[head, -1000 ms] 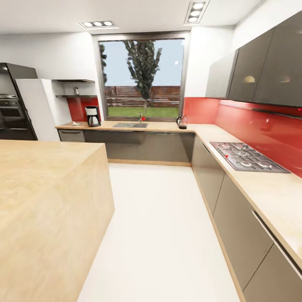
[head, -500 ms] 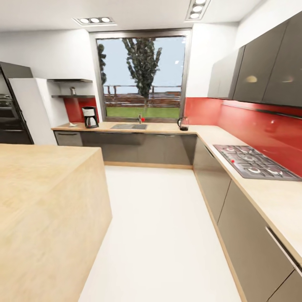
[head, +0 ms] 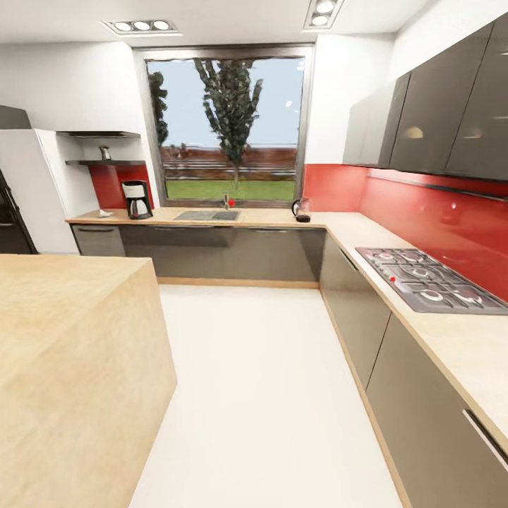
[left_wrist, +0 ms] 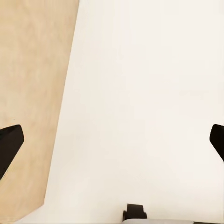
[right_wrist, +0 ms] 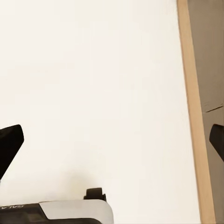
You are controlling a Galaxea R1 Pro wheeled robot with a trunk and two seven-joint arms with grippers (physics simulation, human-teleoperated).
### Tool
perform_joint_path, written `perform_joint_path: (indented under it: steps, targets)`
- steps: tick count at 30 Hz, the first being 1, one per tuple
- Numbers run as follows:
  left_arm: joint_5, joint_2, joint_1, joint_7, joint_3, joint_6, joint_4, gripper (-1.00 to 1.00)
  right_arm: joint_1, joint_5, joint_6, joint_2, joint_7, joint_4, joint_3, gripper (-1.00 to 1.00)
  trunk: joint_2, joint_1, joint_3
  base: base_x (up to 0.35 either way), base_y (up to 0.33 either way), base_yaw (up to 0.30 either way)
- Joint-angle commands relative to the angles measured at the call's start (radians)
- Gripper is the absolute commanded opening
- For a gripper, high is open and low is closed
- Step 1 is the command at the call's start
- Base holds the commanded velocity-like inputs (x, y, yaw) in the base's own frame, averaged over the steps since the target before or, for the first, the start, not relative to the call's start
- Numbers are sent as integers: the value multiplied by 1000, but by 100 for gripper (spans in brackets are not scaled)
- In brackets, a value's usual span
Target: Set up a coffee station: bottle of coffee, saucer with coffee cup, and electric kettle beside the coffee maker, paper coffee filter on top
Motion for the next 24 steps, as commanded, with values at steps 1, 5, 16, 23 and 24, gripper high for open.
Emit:
perform_joint_path:
  steps: [1,5,16,23,24]
  targets:
    - [1,0,-1,2,0,-3,1,100,-1,0,-3,0,0,0,-1,100,-2,1,-2,338,0,-1]
    - [1,0,-1,3,0,-3,1,100,-1,0,-3,0,0,0,-1,100,-2,1,-2,338,0,0]
    - [1,0,-1,3,0,-3,1,100,-1,1,-3,0,0,1,-1,100,-2,1,-2,338,0,0]
    - [1,0,-1,5,0,-3,1,100,-1,1,-3,0,0,1,-1,100,-2,1,-2,338,0,0]
    - [1,0,-1,5,0,-3,1,100,-1,1,-3,0,0,1,-1,100,-2,1,-2,338,0,0]
